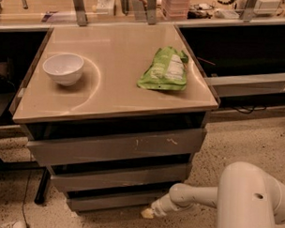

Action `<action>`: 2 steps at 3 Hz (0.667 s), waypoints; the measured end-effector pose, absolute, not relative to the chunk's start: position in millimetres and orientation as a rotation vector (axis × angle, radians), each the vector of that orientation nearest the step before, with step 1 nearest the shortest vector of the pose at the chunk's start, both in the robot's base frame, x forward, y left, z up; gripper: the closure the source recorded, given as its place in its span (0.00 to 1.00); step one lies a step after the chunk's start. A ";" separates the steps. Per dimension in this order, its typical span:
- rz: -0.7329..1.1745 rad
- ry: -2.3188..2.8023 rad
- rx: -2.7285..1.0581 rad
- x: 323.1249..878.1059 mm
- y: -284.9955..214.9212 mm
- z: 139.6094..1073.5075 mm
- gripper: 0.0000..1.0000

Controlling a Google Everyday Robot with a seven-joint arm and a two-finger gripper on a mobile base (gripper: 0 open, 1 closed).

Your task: Close bottom drawer

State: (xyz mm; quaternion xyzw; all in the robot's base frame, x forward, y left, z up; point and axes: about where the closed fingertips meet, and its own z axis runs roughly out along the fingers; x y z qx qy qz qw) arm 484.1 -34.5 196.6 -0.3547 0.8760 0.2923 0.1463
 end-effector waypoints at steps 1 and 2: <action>0.845 2.508 -1.063 494.3 -25.5 196.3 0.88; 0.823 2.470 -1.121 510.8 -9.5 204.1 1.00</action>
Offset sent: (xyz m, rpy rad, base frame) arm 0.0515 0.0421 0.0200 -0.0179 -0.0928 0.1113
